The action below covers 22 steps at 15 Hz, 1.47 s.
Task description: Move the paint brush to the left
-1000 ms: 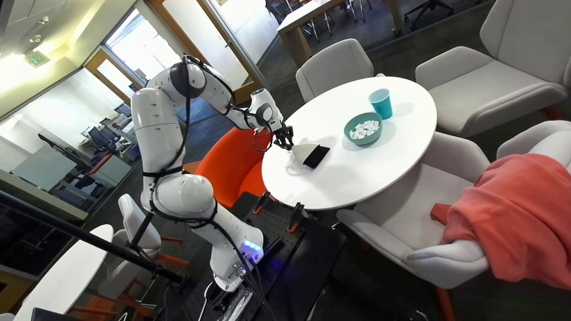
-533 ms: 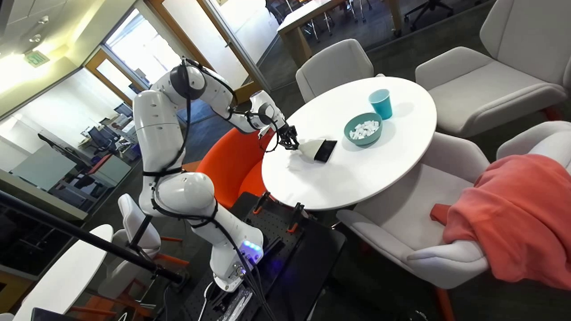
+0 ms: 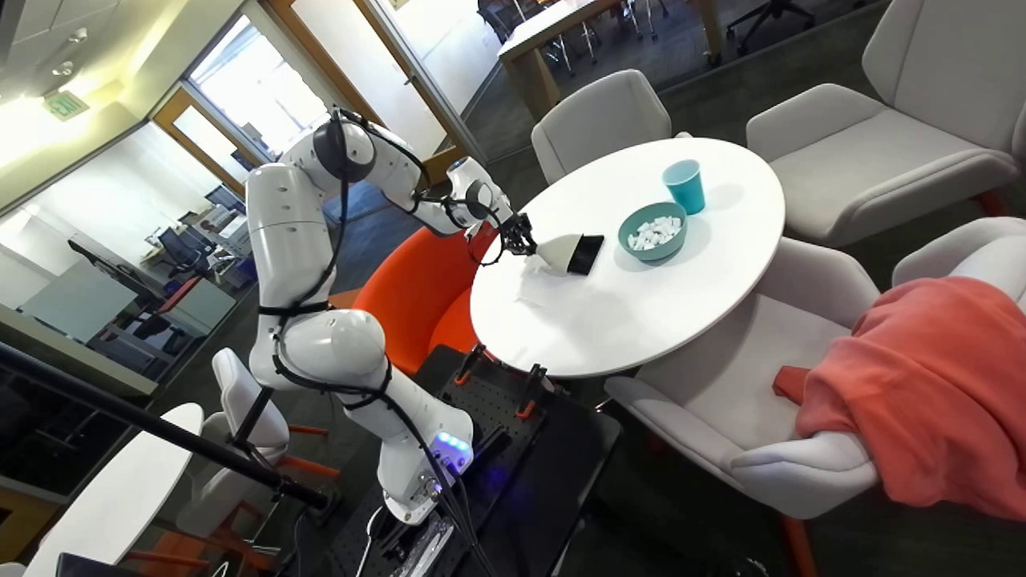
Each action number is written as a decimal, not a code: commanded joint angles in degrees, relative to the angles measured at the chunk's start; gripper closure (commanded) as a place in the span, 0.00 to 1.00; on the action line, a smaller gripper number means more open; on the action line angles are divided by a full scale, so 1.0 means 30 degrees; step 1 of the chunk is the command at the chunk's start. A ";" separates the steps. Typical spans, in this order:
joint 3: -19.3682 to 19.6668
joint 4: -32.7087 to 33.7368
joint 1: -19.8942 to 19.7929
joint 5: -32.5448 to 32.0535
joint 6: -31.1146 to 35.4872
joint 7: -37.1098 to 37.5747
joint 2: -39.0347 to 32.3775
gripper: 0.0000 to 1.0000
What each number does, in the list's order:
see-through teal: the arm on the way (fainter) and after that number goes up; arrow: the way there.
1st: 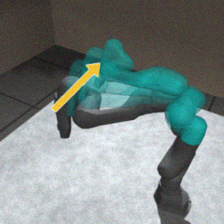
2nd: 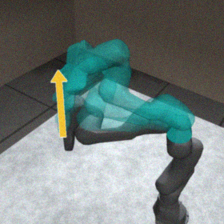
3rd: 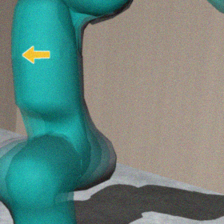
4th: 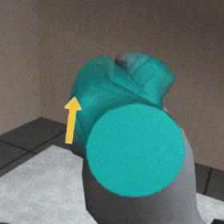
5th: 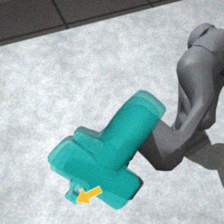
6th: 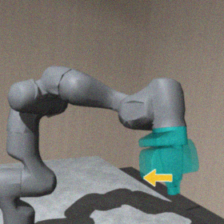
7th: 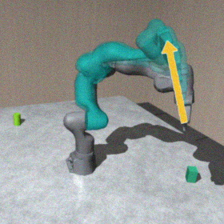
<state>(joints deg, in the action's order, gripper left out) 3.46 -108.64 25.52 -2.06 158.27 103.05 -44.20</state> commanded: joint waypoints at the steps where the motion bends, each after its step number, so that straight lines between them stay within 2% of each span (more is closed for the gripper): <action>1: 0.0104 0.3326 0.0313 -0.0169 -0.0493 -0.0838 -0.1555 0.88; 6: 0.0310 0.8228 0.0437 -0.0184 -0.3429 -0.1186 -0.4587 0.88; 9: 0.0145 1.0178 0.0314 -0.0242 -0.4624 -0.1406 -0.5874 0.88; 10: 0.0090 1.0204 0.0358 -0.0274 -0.4719 -0.1491 -0.5817 0.38; 11: 0.0077 1.0280 0.0413 -0.0332 -0.4844 -0.1563 -0.5699 0.37; 16: 0.0273 0.7779 0.1187 -0.0314 -0.4822 -0.1024 -0.2957 0.00; 17: 0.0235 0.7226 0.1254 -0.0295 -0.5055 -0.0996 -0.2302 0.00; 20: 0.1548 0.5492 0.2277 -0.1206 -0.5873 0.0535 -0.0338 0.00; 22: 0.1842 0.4727 0.2432 -0.2047 -0.6872 0.1306 0.0704 0.00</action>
<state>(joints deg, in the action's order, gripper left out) 7.01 -87.21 31.31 -4.85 141.15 102.97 -49.38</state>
